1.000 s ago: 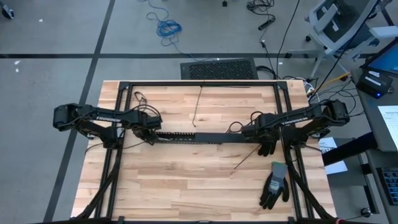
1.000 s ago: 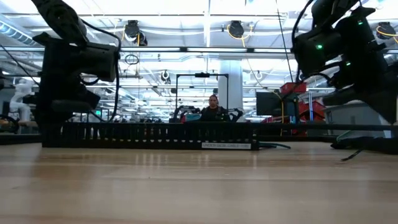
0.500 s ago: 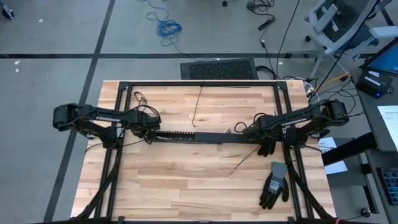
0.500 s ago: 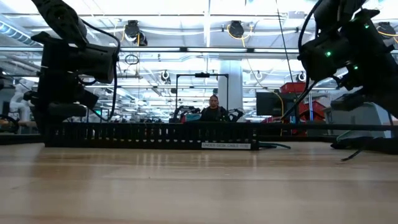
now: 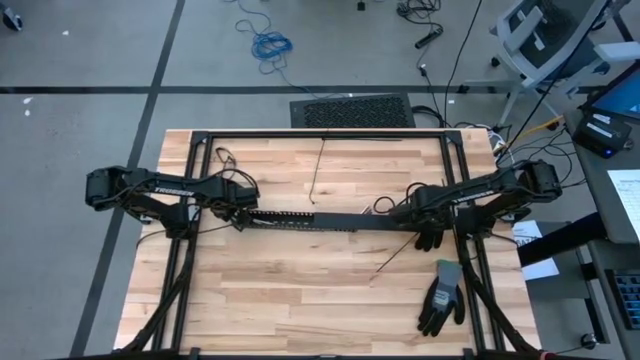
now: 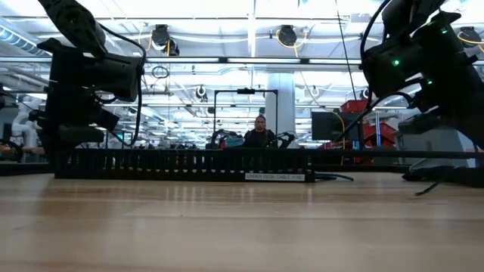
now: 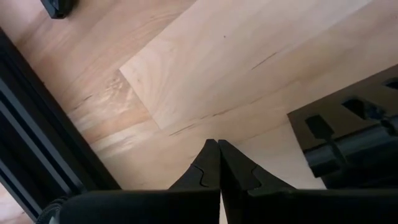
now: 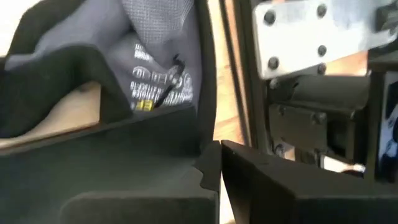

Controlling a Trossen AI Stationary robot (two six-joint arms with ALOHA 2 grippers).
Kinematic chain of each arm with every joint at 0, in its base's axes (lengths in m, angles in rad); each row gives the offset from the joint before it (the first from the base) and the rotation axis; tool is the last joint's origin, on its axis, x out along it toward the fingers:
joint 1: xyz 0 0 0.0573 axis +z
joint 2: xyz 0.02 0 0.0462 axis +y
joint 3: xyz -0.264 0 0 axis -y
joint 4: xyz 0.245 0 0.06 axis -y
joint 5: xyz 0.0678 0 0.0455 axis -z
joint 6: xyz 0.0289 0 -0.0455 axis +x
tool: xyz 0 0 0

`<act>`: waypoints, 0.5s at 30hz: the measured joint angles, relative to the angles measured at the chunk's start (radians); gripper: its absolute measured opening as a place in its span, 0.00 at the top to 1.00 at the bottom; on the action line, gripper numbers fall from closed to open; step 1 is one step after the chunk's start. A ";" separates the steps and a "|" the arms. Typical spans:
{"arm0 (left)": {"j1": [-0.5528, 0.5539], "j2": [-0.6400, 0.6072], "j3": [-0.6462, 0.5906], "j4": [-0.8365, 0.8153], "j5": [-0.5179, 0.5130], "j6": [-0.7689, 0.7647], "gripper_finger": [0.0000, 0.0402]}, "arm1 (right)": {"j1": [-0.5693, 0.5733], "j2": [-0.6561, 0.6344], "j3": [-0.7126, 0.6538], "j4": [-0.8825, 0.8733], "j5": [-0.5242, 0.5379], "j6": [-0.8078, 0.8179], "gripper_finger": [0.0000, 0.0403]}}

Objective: Ziptie cables
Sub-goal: Close the black cable duct cover

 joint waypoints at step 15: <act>0.000 0.000 -0.001 -0.009 -0.034 0.002 1.00 | -0.003 -0.046 0.038 0.204 0.081 0.055 1.00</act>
